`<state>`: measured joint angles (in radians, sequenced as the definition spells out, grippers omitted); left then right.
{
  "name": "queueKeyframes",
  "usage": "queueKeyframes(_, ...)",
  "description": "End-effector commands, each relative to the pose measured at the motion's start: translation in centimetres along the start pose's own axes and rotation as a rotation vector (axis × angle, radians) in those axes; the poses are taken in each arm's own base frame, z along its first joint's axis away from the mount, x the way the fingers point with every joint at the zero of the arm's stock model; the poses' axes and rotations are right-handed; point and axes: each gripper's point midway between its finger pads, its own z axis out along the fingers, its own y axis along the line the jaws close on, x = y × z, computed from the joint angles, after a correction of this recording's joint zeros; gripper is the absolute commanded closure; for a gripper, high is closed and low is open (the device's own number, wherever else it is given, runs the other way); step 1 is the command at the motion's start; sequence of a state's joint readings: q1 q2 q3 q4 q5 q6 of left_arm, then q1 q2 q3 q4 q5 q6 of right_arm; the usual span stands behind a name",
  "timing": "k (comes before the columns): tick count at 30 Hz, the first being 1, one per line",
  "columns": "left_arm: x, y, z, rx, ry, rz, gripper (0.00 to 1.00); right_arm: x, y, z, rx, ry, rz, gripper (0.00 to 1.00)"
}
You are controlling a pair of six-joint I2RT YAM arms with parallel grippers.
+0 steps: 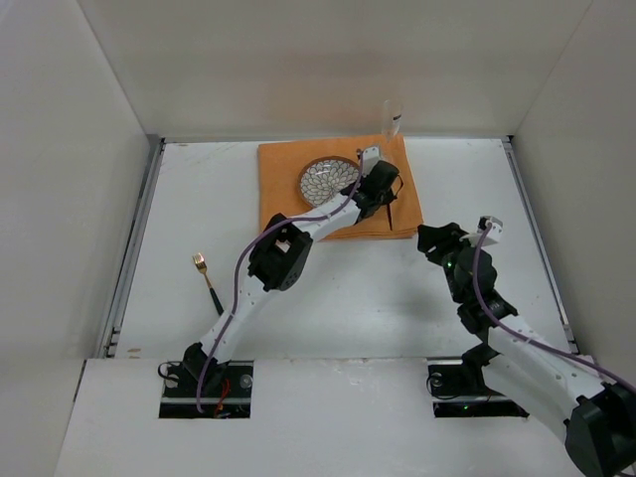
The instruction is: Set the dinner table for one person
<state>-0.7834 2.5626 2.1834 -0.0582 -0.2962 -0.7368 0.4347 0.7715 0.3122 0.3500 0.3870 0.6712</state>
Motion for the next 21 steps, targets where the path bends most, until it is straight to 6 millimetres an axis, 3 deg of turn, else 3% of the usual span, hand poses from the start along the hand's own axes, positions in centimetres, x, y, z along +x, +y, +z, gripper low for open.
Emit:
queueKeyframes(1,-2.5,-1.7,-0.4,0.041,-0.046,-0.034,0.99,-1.0,0.9,0.2,-0.02,-0.045,0.021,0.45)
queueKeyframes(6,-1.9,-1.2,-0.1,0.035,-0.044,-0.045,0.92,-1.1,0.9,0.2,-0.017,-0.049,0.019,0.45)
queueKeyframes(9,-1.9,-1.0,-0.5,0.036,-0.047,-0.06,0.84,-1.0,0.8,0.1,-0.02,-0.045,0.017,0.45)
queueKeyframes(16,-3.6,-3.0,-3.9,0.083,-0.089,-0.067,0.71,-1.1,0.8,0.0,-0.022,-0.049,0.018,0.46)
queueKeyframes(19,-5.1,-3.7,-6.2,0.109,-0.117,-0.07,0.68,-1.0,0.7,0.1,-0.016,-0.05,0.019,0.56)
queueKeyframes(21,-6.5,-4.0,-8.0,0.136,-0.15,-0.073,0.67,-0.8,0.9,0.2,-0.022,-0.035,0.018,0.72)
